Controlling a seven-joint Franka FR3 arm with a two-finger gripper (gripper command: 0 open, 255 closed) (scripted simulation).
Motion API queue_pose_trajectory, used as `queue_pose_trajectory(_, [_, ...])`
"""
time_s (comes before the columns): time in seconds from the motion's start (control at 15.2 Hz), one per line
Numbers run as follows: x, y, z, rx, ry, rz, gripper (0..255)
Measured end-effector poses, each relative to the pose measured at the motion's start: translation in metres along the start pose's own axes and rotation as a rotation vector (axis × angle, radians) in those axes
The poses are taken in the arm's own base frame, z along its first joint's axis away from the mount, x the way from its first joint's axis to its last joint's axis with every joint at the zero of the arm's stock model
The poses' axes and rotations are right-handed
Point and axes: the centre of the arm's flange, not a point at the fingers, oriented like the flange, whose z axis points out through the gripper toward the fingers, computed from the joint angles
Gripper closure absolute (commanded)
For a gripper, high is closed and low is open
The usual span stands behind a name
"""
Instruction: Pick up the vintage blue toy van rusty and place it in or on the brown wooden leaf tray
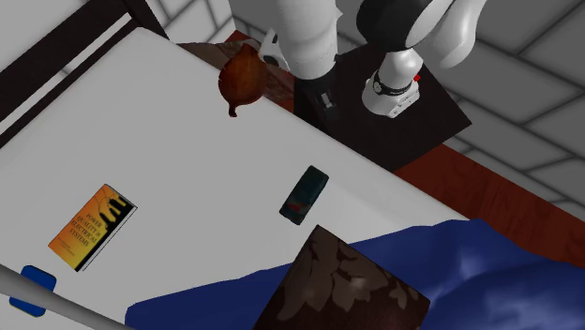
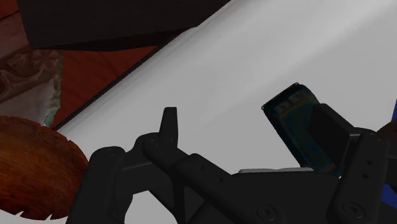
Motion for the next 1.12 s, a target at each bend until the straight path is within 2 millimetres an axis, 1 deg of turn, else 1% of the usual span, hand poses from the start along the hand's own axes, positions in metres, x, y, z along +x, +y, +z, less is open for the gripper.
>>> queue_pose_trajectory(0.07, [0.01, -0.007, 0.002, -0.006, 0.0, -0.001, 0])
queue_pose_trajectory(0.26, [0.038, -0.032, 0.019, -0.024, -0.002, -0.006, 0])
queue_pose_trajectory(0.53, [0.075, -0.064, 0.037, -0.047, -0.004, -0.013, 0])
queue_pose_trajectory(0.59, [0.084, -0.077, 0.043, -0.052, -0.005, -0.015, 0])
queue_pose_trajectory(0.79, [0.112, -0.102, 0.057, -0.07, -0.007, -0.019, 0])
queue_pose_trajectory(1.12, [0.158, -0.147, 0.087, -0.099, -0.01, -0.028, 0])
